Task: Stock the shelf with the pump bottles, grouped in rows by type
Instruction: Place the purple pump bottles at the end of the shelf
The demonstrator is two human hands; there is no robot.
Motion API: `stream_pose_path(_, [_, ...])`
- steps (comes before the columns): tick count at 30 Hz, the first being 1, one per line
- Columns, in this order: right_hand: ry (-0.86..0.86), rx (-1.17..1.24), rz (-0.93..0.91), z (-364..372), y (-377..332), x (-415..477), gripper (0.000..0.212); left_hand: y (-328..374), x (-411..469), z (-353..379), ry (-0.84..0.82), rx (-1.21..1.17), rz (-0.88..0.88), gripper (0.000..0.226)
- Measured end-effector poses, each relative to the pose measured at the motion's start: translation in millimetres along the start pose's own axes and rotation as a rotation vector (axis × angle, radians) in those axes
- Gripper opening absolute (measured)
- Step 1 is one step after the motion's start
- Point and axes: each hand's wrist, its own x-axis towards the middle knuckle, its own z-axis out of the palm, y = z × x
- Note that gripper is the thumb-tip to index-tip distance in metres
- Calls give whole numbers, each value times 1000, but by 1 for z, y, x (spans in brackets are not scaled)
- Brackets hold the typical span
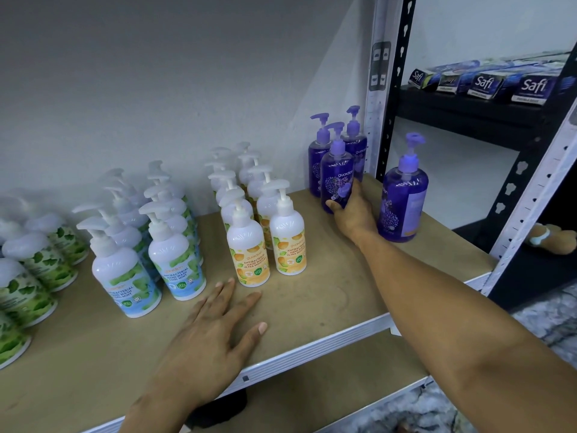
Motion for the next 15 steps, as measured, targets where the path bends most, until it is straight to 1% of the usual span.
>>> stream_pose_path(4, [-14,27,40,1,1,4,62,-3,1,3,7,-3,-1,79])
stream_pose_path(7, [-16,44,77,0,1,7,64,-4,2,5,10,-7,-1,78])
stream_pose_path(15, [-8,45,74,0,0,5,62,-2,1,2,9,-13,-2,82])
